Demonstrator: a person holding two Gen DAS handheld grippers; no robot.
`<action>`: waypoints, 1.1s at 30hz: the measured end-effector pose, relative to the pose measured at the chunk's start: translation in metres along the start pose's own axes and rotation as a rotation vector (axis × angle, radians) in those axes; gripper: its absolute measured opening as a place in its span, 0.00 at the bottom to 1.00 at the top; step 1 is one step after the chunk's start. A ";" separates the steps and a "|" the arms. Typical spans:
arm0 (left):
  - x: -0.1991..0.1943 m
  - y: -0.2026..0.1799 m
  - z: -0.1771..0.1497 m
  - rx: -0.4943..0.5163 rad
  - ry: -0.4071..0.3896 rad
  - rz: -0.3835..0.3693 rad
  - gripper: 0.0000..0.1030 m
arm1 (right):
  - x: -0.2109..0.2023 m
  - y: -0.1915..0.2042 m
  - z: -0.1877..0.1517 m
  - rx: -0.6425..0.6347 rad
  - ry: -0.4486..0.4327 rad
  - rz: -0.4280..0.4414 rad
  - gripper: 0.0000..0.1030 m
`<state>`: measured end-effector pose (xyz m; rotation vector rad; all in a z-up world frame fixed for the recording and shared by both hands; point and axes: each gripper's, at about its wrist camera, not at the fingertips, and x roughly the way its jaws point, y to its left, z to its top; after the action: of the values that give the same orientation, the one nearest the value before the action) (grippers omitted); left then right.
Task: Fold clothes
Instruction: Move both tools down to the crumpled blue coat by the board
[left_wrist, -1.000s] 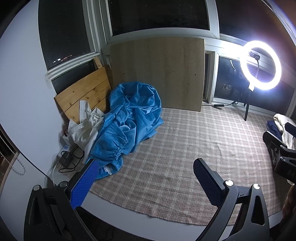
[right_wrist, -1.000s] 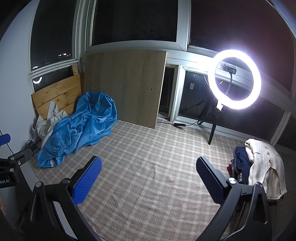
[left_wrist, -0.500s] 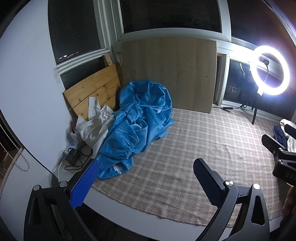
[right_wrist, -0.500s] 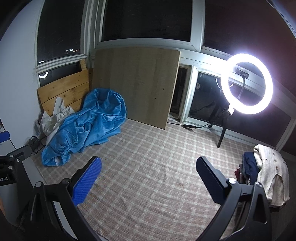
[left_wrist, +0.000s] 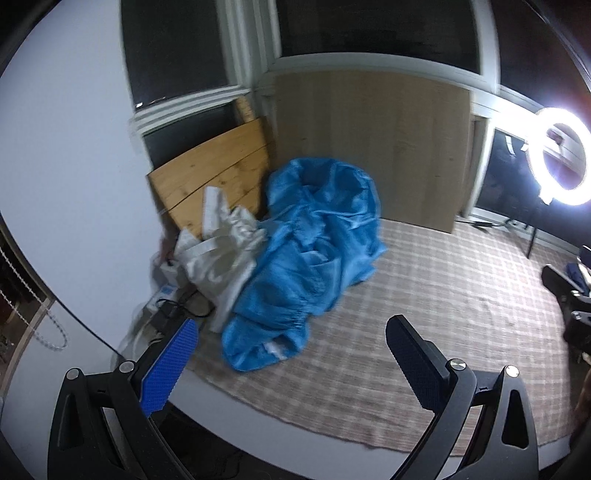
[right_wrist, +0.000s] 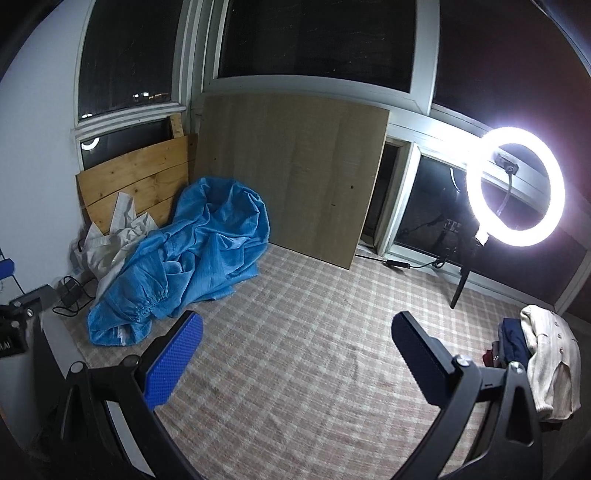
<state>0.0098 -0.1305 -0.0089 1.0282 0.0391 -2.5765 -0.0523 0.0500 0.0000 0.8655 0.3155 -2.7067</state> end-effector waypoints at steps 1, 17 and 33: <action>0.005 0.009 0.002 -0.007 0.004 0.009 0.99 | 0.004 0.004 0.003 -0.002 0.000 0.001 1.00; 0.075 0.126 0.032 -0.059 -0.008 0.026 0.99 | 0.114 0.106 0.074 -0.027 0.021 0.159 1.00; 0.164 0.112 0.049 -0.103 0.079 -0.071 0.99 | 0.305 0.149 0.103 0.082 0.199 0.036 1.00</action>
<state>-0.0936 -0.2955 -0.0710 1.1085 0.2305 -2.5650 -0.2962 -0.1797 -0.1168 1.1566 0.2294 -2.6208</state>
